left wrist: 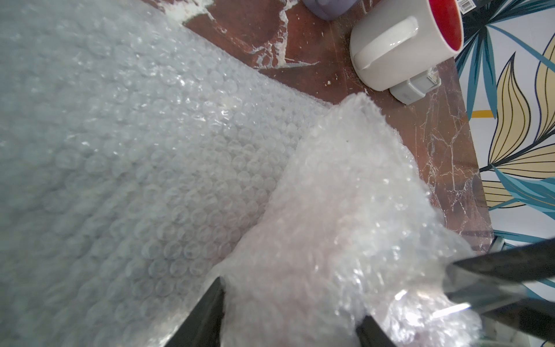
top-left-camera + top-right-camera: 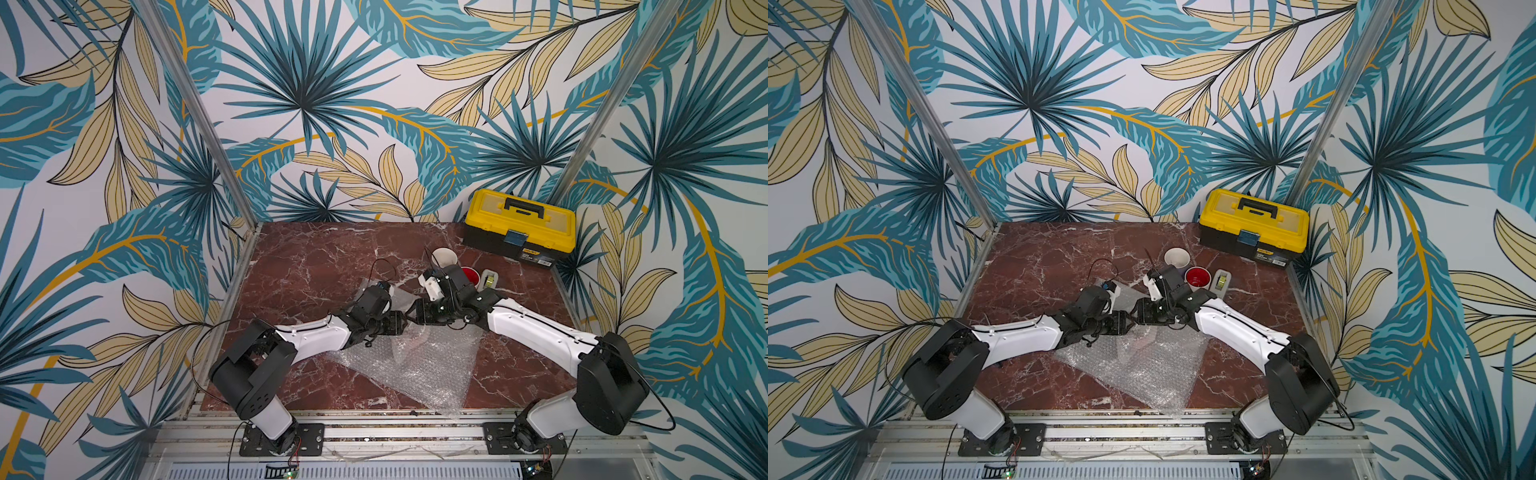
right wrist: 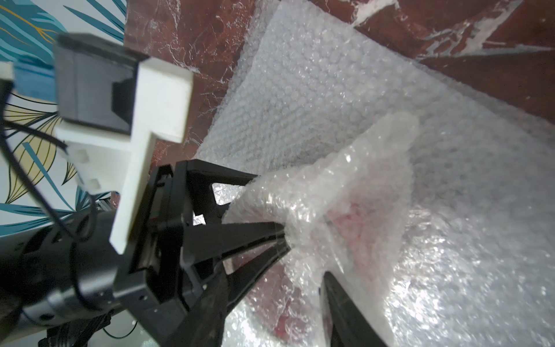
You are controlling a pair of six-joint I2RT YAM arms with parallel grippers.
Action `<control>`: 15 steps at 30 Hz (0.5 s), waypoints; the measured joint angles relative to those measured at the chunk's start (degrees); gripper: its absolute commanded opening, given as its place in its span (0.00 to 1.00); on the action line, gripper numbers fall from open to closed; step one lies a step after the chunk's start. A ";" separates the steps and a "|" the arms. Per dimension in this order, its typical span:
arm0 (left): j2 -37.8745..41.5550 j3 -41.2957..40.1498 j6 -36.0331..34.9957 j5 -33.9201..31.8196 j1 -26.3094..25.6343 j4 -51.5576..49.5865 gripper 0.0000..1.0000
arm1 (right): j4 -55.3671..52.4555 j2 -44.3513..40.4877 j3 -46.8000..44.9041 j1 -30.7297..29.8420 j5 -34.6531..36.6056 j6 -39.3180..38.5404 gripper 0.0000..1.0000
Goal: Wrap mugs in bubble wrap
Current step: Stick the tape on the bubble wrap.
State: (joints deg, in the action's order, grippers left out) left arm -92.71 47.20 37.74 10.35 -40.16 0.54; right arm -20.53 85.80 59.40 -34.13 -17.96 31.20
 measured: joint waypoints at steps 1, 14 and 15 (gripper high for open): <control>-0.02 0.00 0.00 0.00 -0.02 -0.02 0.55 | 0.48 0.24 0.11 0.04 0.00 0.02 0.52; -0.26 0.11 0.15 0.00 -0.13 -0.04 0.55 | 4.46 1.81 -0.02 0.46 -0.79 0.74 0.50; -0.28 0.13 0.13 0.00 -0.15 -0.04 0.55 | 4.66 1.38 -0.24 0.44 -0.90 0.72 0.50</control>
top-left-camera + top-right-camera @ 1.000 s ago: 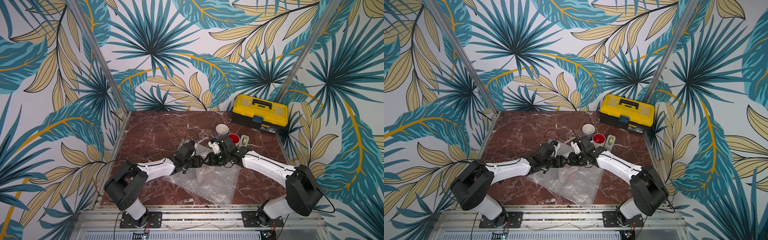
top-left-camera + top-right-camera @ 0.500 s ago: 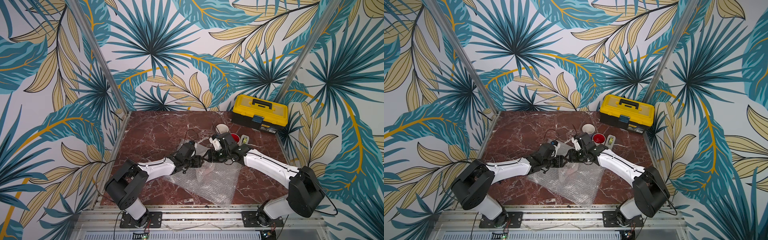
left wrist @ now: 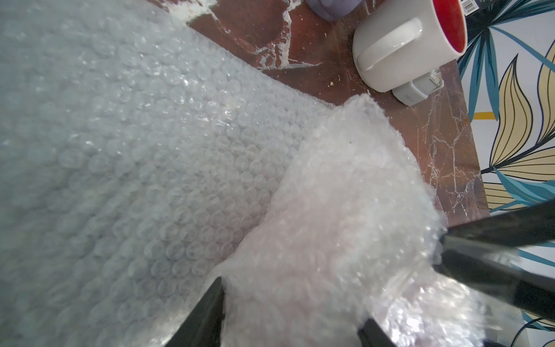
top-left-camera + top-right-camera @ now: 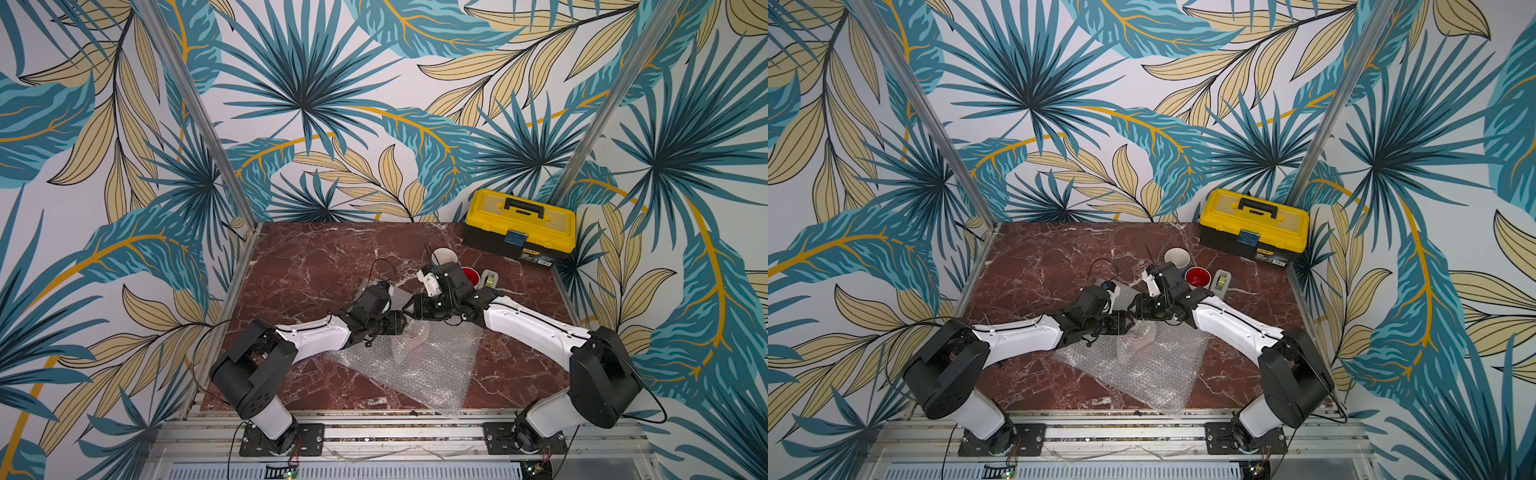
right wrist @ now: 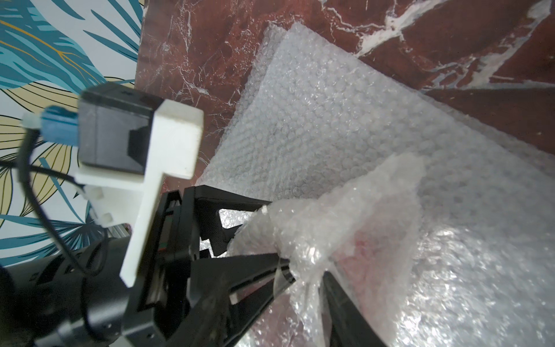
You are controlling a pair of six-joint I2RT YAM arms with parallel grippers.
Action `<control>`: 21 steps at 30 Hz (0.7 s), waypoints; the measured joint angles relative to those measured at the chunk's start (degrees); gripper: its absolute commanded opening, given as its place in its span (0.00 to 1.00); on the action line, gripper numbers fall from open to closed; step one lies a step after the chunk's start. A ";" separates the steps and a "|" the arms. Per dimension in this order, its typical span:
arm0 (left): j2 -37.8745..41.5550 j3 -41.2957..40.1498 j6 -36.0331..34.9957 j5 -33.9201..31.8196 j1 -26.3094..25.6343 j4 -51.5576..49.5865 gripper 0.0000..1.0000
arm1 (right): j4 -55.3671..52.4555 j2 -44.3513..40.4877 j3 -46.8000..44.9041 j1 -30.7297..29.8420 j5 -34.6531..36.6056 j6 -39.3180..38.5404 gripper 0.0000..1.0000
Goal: Wrap mugs in bubble wrap
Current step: Stick the tape on the bubble wrap.
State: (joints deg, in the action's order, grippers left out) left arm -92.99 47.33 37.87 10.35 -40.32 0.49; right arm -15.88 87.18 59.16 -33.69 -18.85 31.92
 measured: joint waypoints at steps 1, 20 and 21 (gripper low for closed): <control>-0.02 0.07 -0.02 0.00 -0.02 0.00 0.55 | 0.17 -0.70 -0.26 0.00 -0.20 0.00 0.49; -0.46 0.57 -0.13 0.02 -0.04 -0.07 0.55 | -1.90 -8.90 -1.42 0.00 -1.84 -0.02 0.45; -0.46 0.59 -0.13 0.02 -0.04 -0.07 0.55 | -2.23 -8.96 -1.42 0.00 -1.42 -0.04 0.45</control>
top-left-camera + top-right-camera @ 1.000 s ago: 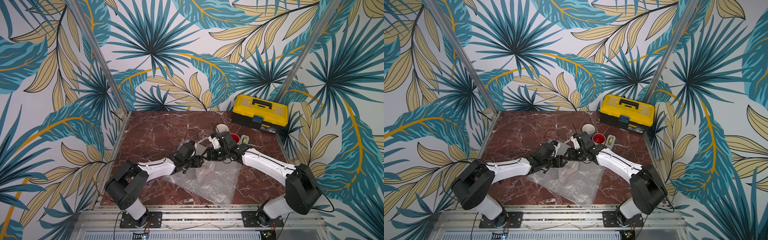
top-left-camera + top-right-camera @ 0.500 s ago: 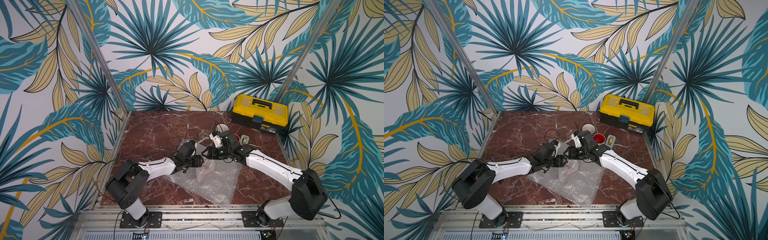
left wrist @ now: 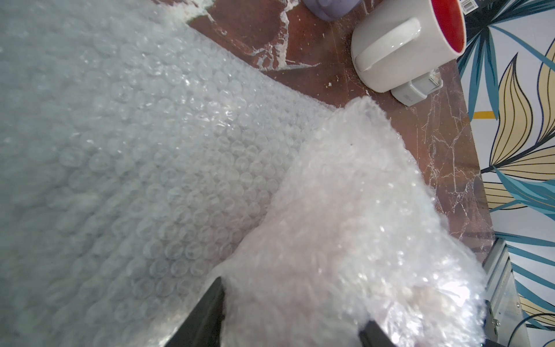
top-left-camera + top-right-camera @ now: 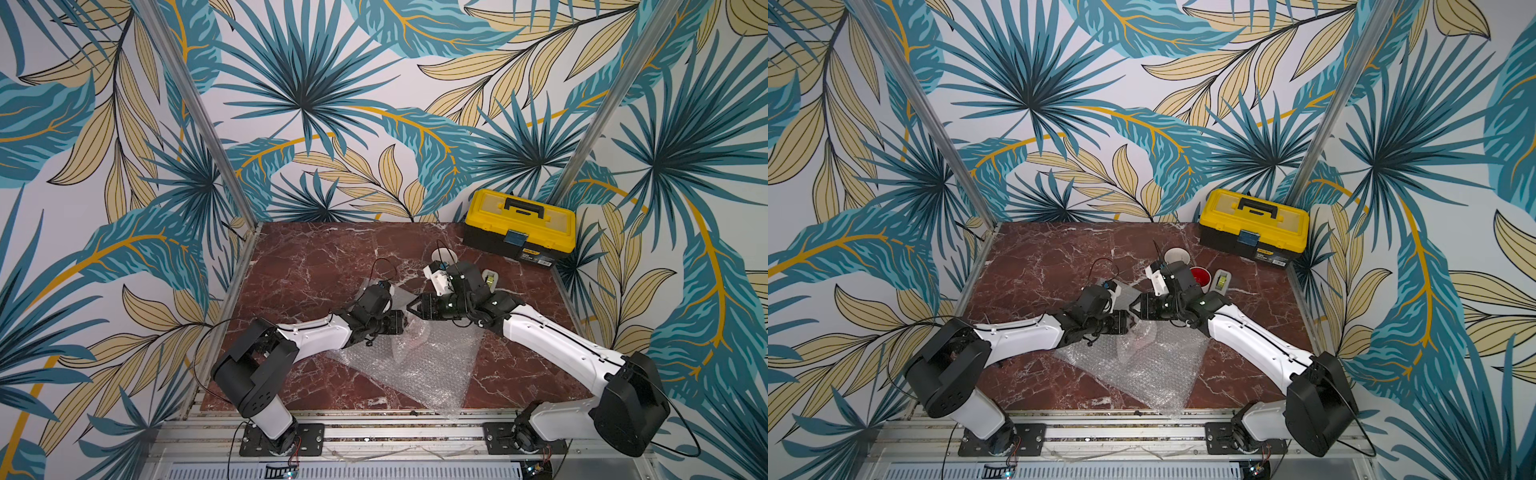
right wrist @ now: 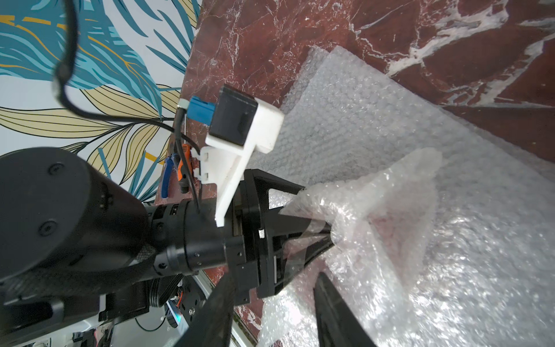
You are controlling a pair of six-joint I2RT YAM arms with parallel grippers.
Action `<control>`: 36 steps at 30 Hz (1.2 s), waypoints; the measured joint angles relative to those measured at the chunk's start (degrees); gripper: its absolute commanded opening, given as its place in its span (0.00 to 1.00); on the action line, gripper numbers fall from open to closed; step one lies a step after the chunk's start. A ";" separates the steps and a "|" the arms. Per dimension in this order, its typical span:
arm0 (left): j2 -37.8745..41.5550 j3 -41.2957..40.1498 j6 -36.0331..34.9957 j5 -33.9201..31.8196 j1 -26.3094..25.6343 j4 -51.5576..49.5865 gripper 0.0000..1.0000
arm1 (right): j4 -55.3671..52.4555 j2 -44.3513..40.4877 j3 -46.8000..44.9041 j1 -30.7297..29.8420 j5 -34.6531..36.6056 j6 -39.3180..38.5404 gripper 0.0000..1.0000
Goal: Wrap mugs in bubble wrap
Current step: Stick the tape on the bubble wrap.
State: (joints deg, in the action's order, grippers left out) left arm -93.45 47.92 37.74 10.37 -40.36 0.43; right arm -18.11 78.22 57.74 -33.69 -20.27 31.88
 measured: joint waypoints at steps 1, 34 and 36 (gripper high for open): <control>0.00 0.00 0.00 0.00 0.00 0.00 0.55 | -0.37 -0.11 0.00 0.00 0.46 -0.04 0.45; 0.00 0.00 -0.02 -0.07 0.00 -0.07 0.55 | 3.30 5.33 -6.12 -5.35 2.95 -11.85 0.33; 0.00 0.00 -0.02 -0.07 0.00 -0.13 0.55 | 3.32 5.51 -6.12 -5.42 3.13 -11.98 0.30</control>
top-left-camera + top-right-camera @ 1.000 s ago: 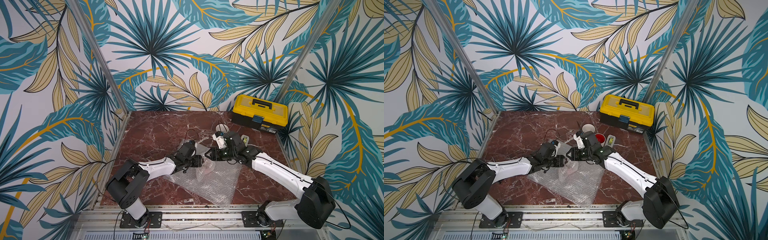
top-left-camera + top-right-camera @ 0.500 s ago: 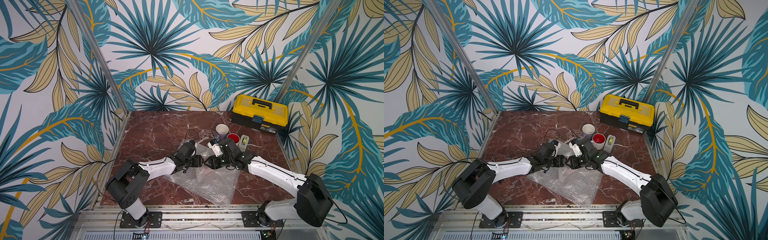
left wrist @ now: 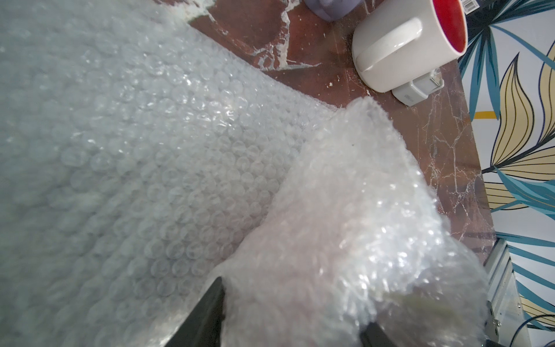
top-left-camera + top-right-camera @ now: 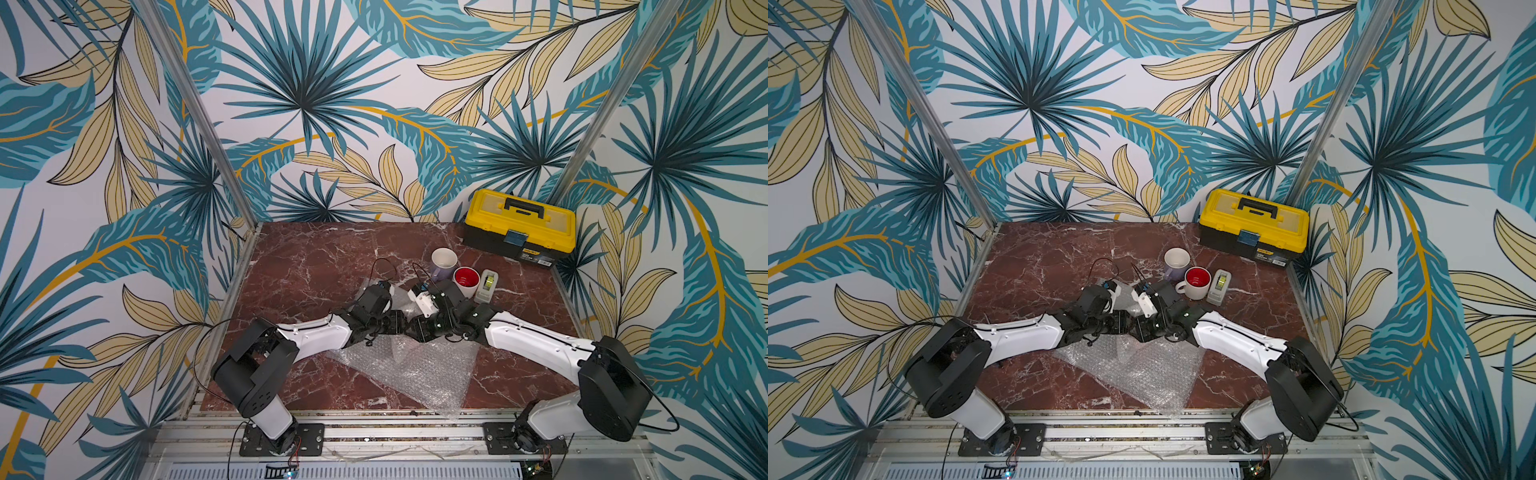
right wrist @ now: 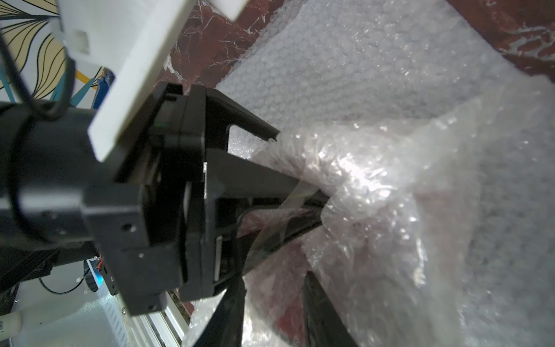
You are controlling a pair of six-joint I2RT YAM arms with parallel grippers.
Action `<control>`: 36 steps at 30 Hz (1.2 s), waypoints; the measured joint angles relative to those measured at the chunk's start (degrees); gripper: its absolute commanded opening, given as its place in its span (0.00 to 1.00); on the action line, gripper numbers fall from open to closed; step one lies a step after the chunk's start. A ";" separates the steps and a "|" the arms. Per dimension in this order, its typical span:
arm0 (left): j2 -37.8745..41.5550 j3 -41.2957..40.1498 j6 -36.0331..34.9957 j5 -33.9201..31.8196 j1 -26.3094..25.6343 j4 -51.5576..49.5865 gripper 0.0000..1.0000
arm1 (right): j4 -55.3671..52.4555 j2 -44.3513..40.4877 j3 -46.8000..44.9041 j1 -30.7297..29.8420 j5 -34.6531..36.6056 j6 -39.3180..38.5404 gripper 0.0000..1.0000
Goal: Wrap mugs in bubble wrap
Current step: Stick the tape on the bubble wrap.
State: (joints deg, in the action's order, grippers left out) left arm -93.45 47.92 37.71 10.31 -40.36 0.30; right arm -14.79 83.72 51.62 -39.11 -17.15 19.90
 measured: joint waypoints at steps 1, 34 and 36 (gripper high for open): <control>0.00 0.00 0.00 0.00 0.00 0.00 0.55 | 0.02 0.09 0.00 -0.02 0.15 -0.02 0.28; 0.00 0.00 0.02 0.02 0.00 0.00 0.55 | -0.61 -7.80 -2.27 -0.28 5.62 5.75 0.00; 0.00 0.00 0.00 0.02 -0.02 0.00 0.55 | -0.79 -8.48 -2.78 -0.26 5.57 6.75 0.00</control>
State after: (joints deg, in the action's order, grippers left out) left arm -93.45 47.92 37.71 10.33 -40.38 0.30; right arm -15.57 75.24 48.84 -39.38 -11.57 26.65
